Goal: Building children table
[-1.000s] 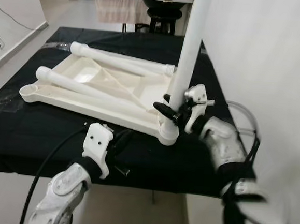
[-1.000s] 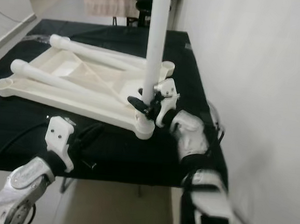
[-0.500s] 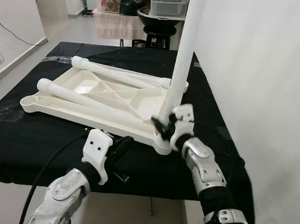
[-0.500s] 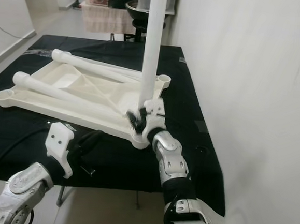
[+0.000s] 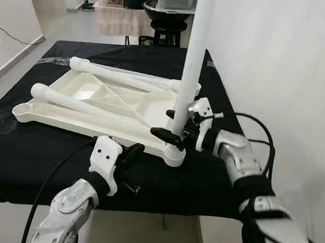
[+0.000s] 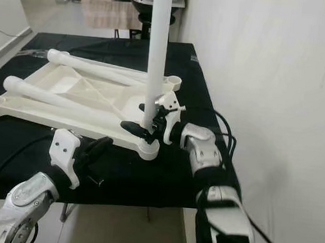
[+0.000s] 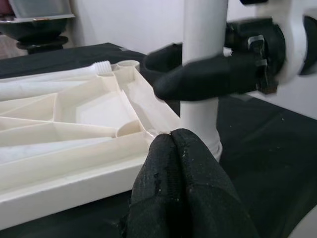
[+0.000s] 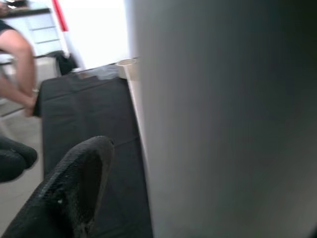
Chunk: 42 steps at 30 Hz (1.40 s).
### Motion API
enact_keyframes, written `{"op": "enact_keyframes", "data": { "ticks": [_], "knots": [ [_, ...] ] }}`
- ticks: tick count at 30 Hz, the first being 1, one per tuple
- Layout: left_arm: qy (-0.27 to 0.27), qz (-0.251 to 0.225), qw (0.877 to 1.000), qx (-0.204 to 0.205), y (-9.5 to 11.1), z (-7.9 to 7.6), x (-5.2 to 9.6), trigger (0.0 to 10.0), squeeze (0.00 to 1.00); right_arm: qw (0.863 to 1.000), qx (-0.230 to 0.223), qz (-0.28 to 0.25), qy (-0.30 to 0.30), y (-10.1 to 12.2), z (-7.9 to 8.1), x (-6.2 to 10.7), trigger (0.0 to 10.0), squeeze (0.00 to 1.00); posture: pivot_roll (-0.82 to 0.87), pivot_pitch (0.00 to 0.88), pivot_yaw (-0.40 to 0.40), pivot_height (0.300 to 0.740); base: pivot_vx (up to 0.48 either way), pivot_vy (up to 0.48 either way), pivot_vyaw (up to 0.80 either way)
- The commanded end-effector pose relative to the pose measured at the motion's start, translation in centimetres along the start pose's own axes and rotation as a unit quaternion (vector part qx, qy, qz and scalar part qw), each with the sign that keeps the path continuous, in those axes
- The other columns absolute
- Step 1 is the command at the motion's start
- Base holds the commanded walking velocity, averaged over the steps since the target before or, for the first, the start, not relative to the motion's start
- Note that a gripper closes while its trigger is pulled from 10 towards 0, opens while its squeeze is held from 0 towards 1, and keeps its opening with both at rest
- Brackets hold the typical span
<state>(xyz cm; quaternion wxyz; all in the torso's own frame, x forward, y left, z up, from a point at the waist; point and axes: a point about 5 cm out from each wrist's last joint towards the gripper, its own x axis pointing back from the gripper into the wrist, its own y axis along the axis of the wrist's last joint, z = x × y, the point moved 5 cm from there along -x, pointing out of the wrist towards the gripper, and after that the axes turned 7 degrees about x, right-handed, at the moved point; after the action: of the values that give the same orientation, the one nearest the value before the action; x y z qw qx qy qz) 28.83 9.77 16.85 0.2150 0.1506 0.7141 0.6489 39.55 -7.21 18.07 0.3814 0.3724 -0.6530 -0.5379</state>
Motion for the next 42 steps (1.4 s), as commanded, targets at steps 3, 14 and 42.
{"op": "enact_keyframes", "data": {
  "ticks": [3, 14, 42],
  "knots": [
    [0.007, 0.003, 1.0, -0.005, -0.2, 0.3, 0.2, 10.0, 0.0, 0.999, -0.016, 0.0, 0.027, -0.1, 0.5, -0.4, 0.0, 0.0, 0.08, 0.039, -0.048, 0.74, 0.0, 0.0, 0.0],
    [0.005, 0.005, 1.0, -0.002, -0.2, 0.0, 0.3, 10.0, 0.0, 0.999, -0.022, -0.005, -0.025, -1.2, -1.0, 2.2, 0.0, 0.0, 0.06, 0.059, -0.051, 0.74, 0.0, 0.0, 0.0],
    [0.0, 0.011, 1.0, 0.001, -0.5, -0.2, 0.3, 10.0, 0.0, 0.98, -0.025, -0.023, -0.196, -0.3, -1.9, 0.2, 10.0, 0.0, 0.06, 0.057, -0.041, 0.74, 0.0, 0.0, 0.0]
  ]
}}
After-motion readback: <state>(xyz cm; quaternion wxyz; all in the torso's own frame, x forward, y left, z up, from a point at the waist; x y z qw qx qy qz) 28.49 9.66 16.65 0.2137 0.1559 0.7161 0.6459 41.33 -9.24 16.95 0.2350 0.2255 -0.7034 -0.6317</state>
